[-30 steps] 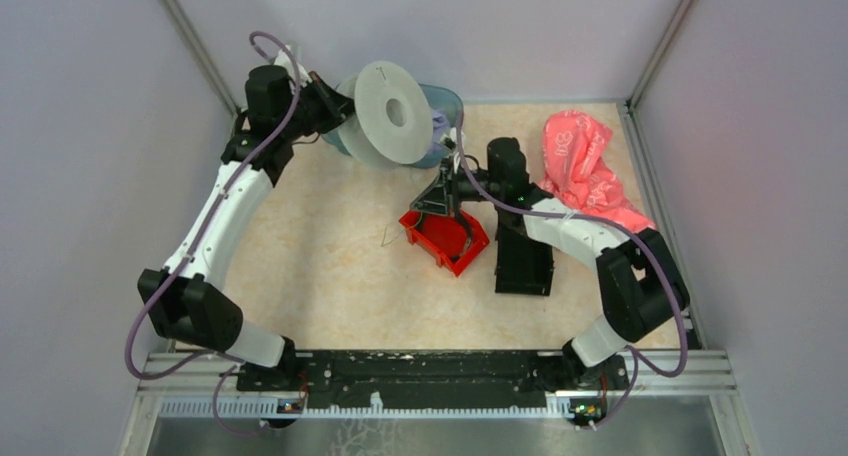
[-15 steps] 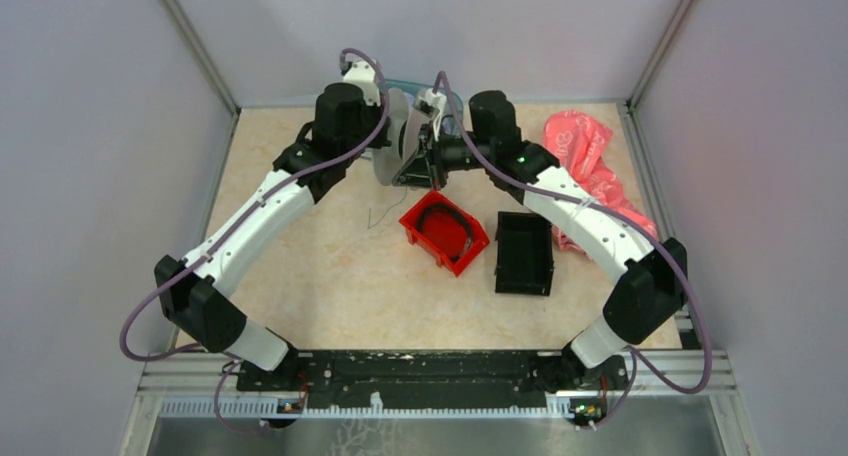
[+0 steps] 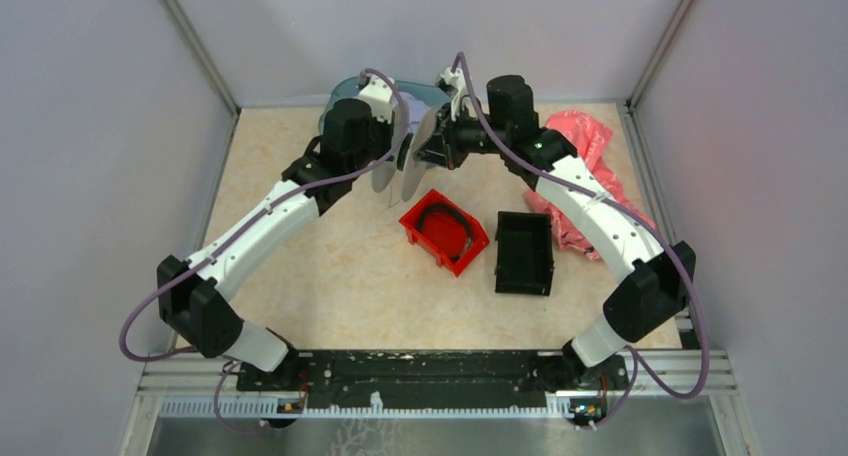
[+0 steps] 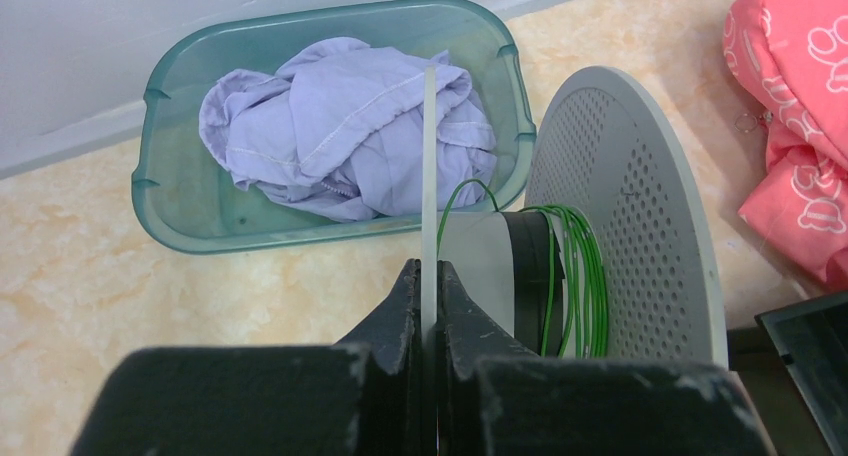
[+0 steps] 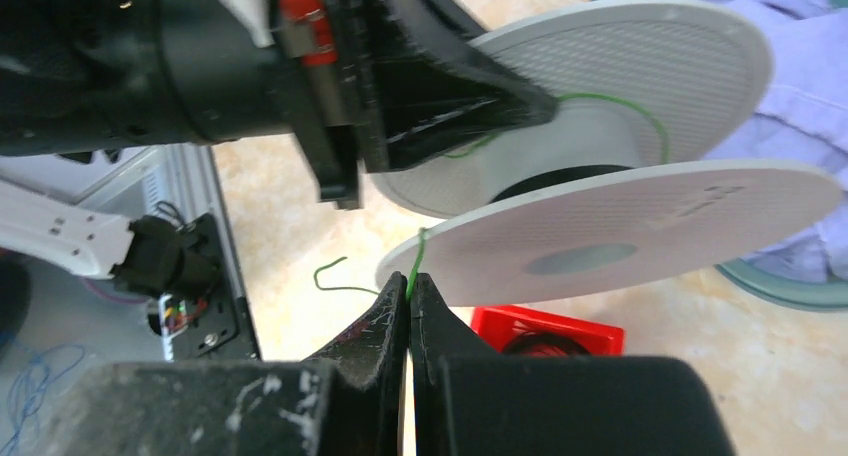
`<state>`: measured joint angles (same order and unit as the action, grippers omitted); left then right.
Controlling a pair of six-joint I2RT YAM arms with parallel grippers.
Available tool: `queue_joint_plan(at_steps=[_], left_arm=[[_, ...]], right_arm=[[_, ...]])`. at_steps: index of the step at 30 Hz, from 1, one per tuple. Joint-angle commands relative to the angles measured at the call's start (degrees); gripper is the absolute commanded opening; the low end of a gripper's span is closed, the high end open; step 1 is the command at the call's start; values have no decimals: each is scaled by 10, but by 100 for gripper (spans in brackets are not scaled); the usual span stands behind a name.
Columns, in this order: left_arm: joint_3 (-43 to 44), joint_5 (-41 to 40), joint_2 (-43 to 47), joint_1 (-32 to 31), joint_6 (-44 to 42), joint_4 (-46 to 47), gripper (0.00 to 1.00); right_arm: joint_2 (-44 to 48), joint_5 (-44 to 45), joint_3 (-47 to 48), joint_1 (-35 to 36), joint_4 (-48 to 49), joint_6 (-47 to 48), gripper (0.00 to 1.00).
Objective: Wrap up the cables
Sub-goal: Wrap the cable around the cable reel.
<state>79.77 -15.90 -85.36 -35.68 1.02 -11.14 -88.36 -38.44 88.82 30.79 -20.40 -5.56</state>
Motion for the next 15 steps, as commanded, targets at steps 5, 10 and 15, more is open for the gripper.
queue_joint_plan(at_steps=[5, 10, 15], left_arm=[[-25, 67, 55, -4, -48, 70, 0], [-27, 103, 63, -4, -52, 67, 0], [-29, 124, 67, -4, -56, 62, 0]], right_arm=[[1, 101, 43, -22, -12, 43, 1], [-2, 146, 35, -34, -8, 60, 1], [-4, 169, 23, -50, 1, 66, 1]])
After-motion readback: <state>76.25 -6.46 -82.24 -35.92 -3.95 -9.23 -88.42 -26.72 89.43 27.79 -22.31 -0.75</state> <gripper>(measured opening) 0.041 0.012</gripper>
